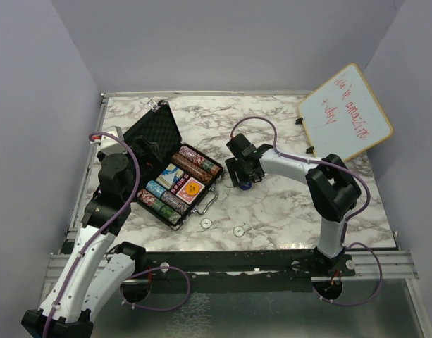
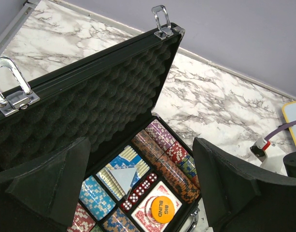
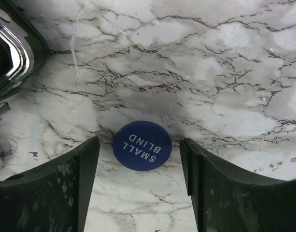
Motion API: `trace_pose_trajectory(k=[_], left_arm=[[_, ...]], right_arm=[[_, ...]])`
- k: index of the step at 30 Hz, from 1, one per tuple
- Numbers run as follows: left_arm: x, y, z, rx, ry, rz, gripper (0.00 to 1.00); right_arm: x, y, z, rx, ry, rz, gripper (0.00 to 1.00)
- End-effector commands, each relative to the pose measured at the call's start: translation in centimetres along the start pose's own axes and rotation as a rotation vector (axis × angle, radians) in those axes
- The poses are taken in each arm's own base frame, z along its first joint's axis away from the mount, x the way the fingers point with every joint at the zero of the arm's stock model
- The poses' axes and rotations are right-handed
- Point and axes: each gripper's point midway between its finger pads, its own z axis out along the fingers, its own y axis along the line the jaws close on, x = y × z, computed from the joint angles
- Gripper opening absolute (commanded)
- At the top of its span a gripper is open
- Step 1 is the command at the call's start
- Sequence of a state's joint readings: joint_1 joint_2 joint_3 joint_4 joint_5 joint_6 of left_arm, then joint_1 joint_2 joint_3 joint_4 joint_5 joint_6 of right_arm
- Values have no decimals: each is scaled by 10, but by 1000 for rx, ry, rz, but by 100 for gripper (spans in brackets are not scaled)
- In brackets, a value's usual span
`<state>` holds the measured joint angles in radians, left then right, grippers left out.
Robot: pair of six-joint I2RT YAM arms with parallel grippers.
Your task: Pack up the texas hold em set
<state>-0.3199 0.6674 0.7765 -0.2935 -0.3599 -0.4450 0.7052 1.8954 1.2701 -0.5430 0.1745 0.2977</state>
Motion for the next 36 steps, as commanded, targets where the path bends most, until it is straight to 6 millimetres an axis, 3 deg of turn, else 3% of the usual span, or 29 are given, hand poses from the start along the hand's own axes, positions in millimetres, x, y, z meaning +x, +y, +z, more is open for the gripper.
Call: trace_pose_trajectory(k=[1, 18, 28, 32, 36], left_arm=[[-2, 4, -1, -11, -11, 4, 95], [0, 4, 0, -14, -7, 8, 95], [0, 4, 0, -14, -7, 8, 95], [0, 4, 0, -14, -5, 8, 95], [0, 4, 0, -14, -6, 6, 95]], right_arm=[[18, -11, 9, 43, 54, -12, 71], [37, -23, 11, 26, 90, 69, 62], [47, -21, 12, 9, 117, 80, 51], [41, -21, 7, 15, 94, 102, 50], [22, -18, -11, -8, 29, 127, 50]])
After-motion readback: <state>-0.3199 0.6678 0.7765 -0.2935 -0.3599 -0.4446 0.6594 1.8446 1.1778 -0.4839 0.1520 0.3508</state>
